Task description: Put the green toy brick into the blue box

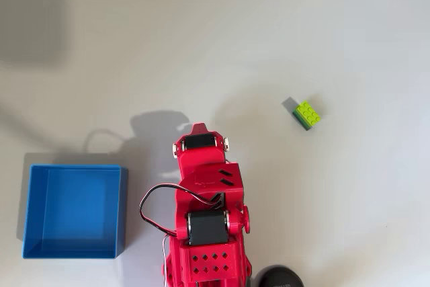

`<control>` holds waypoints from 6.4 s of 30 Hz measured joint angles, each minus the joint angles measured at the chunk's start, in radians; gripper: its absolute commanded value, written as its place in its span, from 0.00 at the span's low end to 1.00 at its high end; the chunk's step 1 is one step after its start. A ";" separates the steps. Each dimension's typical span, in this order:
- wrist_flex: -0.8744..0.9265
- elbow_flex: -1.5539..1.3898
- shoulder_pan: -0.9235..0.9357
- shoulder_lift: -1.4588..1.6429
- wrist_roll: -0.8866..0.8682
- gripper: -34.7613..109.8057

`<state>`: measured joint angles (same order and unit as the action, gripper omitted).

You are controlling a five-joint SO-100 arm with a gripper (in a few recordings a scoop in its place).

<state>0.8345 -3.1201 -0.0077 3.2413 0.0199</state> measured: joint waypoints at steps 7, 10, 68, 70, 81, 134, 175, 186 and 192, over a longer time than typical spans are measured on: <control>0.000 0.000 0.000 0.000 0.000 0.24; 0.000 0.000 0.000 0.000 0.000 0.24; 0.236 0.793 0.465 -0.916 -0.077 0.36; 0.244 0.818 0.508 -0.954 -0.075 0.39; 0.242 0.985 0.650 -1.115 -0.095 0.45; 0.342 1.327 0.664 -1.545 -0.241 0.42; -0.058 1.048 0.664 -1.543 -0.207 0.24; 0.141 1.236 0.410 -1.545 -0.121 0.24; 0.173 1.355 0.173 -1.545 -0.026 0.24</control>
<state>1.0078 -1.7656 0.1657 1.6966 -0.0061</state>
